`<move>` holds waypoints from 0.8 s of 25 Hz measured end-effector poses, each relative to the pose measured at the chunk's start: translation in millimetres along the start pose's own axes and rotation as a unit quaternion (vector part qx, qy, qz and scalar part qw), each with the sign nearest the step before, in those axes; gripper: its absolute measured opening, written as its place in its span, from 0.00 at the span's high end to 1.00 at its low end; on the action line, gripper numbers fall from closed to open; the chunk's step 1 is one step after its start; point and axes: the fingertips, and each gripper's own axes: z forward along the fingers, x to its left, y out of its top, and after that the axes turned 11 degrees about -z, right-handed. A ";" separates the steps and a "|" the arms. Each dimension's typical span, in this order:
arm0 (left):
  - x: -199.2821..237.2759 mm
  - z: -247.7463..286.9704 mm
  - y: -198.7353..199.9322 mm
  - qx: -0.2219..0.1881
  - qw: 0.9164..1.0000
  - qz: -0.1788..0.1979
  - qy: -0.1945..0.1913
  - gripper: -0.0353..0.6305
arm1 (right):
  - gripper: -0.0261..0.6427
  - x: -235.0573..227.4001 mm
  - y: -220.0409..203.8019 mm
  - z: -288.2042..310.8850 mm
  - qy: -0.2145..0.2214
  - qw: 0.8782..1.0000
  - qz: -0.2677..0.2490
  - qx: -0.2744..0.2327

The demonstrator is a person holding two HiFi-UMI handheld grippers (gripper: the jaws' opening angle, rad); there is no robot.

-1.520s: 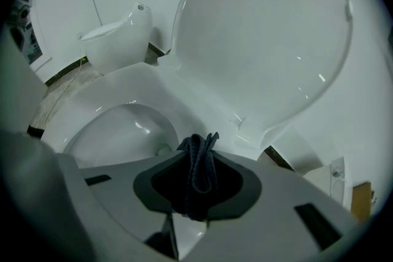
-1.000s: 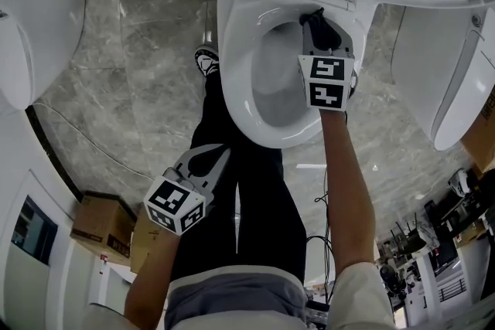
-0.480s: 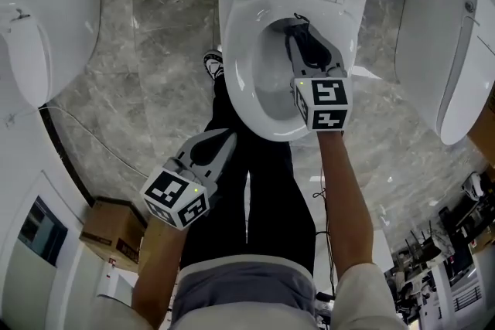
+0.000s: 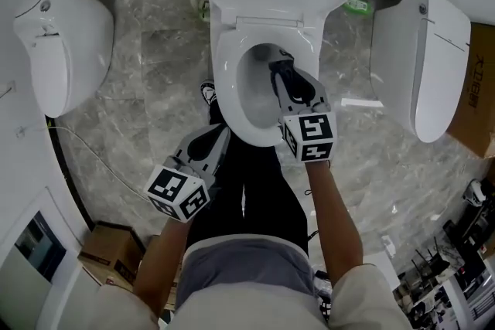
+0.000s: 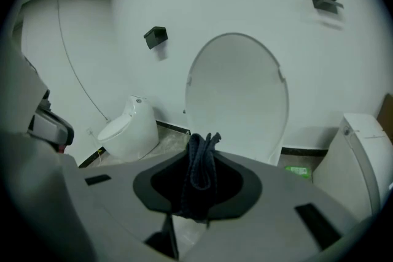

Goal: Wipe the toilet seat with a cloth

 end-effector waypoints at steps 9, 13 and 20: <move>-81.4 -35.9 57.3 -0.071 0.995 0.066 0.003 0.93 | 0.84 1.0 68.2 -104.3 0.011 0.999 -0.005 -0.053; -114.7 -55.3 75.0 -0.100 0.991 0.089 -0.002 0.93 | 0.84 -2.5 94.3 -146.5 0.014 0.997 -0.006 -0.073; -184.1 -86.6 106.4 -0.136 0.978 0.156 -0.025 0.93 | 0.84 -14.4 138.3 -229.8 0.020 0.993 -0.005 -0.115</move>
